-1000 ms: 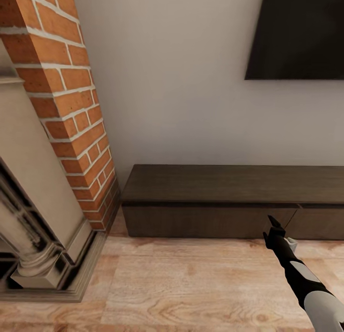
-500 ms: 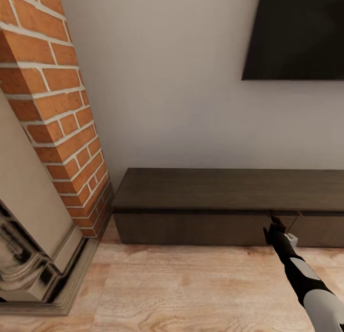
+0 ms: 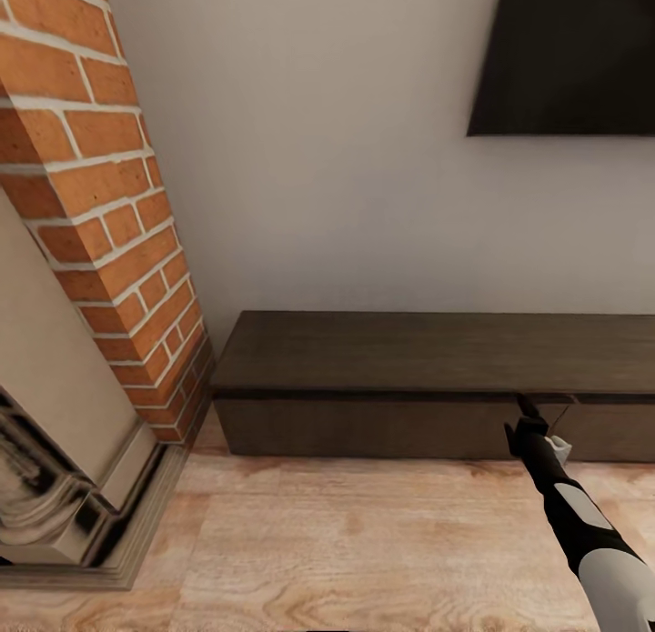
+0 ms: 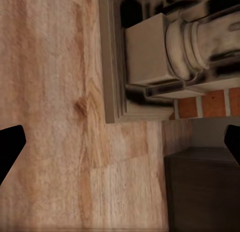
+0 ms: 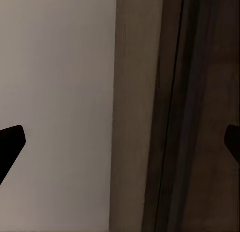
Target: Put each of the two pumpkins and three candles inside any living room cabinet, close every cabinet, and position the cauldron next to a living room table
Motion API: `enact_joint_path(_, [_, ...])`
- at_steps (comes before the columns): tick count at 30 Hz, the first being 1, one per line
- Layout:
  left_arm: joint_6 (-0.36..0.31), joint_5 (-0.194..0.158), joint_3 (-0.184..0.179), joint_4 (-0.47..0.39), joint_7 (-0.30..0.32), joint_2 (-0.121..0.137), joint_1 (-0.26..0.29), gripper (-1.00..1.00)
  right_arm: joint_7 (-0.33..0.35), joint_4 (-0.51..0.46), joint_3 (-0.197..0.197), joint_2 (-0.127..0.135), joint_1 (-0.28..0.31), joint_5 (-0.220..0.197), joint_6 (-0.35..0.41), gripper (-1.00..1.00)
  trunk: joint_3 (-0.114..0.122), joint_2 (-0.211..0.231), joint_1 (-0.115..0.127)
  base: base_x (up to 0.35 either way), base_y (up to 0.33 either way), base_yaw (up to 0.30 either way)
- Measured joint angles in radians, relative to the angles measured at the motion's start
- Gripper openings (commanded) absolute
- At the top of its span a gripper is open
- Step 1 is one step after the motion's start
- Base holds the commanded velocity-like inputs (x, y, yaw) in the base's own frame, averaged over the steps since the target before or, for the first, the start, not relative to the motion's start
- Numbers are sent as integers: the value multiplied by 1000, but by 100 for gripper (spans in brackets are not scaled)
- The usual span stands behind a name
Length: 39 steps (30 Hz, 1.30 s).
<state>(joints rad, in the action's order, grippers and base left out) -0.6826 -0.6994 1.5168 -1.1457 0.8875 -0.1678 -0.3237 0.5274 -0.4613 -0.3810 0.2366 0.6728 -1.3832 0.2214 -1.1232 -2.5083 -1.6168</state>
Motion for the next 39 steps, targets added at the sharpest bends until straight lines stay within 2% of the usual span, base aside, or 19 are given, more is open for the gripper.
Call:
enact_joint_path(14, [-1, -1, 0, -4, 4, -3, 0, 100, 24, 11, -5, 1, 1, -7, -5, 100, -54, -3, -6, 0, 0, 0])
enact_joint_path(17, [-2, -1, 0, -4, 6, -3, 0, 100, 59, 11, -11, 2, 2, -7, -6, 100, -66, -4, -8, 0, 0, 0])
enact_joint_path(20, [-2, 0, 0, -4, 19, -2, 0, 100, 133, 11, -53, 3, 3, -6, -11, 100, -77, -5, -9, 0, 0, 0])
enact_joint_path(22, [-2, 0, 0, -4, 21, -2, 0, 100, 145, 11, -62, 3, 3, -6, -13, 100, -85, -5, -10, 0, 0, 0])
enact_joint_path(35, [-2, 3, 0, -3, 33, -3, 0, 100, 246, 11, -77, 5, 7, -5, -21, 100, -85, -5, -10, 0, 0, 0])
enact_joint_path(39, [-2, 3, 0, -3, 42, -3, 0, 100, 258, 11, -77, 7, 7, -5, -19, 100, -101, -6, -12, 0, 0, 0])
